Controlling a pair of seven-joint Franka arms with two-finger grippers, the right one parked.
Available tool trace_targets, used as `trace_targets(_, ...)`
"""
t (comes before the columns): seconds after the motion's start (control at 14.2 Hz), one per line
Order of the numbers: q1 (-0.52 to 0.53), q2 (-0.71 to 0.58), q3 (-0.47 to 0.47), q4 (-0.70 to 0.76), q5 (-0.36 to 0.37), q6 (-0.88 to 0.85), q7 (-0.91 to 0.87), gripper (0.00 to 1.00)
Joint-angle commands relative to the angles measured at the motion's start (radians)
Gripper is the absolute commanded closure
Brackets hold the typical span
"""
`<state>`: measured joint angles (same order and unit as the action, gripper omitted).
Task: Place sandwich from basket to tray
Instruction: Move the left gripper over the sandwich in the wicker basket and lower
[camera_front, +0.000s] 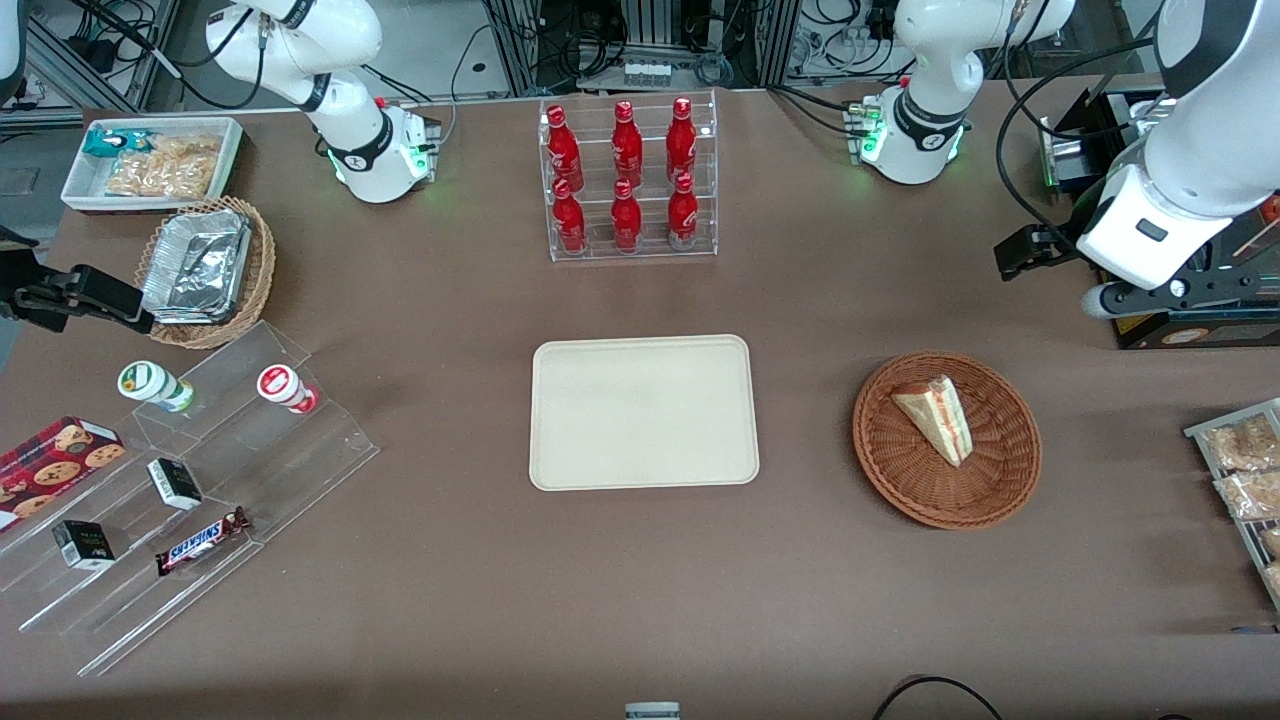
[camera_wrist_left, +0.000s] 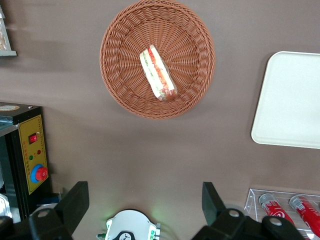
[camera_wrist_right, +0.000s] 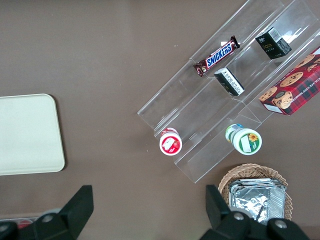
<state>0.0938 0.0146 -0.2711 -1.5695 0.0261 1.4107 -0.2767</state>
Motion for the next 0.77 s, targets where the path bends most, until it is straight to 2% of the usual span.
trace_targets(0.0, 0.02, -0.024, -0.013, -0.024, -0.012, 0.011, 0.016, 0.0)
trace_targets(0.14, 0.02, -0.018, -0.013, -0.062, -0.009, 0.023, 0.013, 0.0)
trace_targets(0.28, 0.021, -0.016, -0.01, -0.171, -0.008, 0.112, 0.011, 0.0)
trace_targets(0.56, 0.024, 0.01, -0.008, -0.453, -0.008, 0.503, -0.018, 0.0)
trace_targets(0.7, 0.023, 0.04, -0.008, -0.545, -0.008, 0.667, -0.109, 0.0)
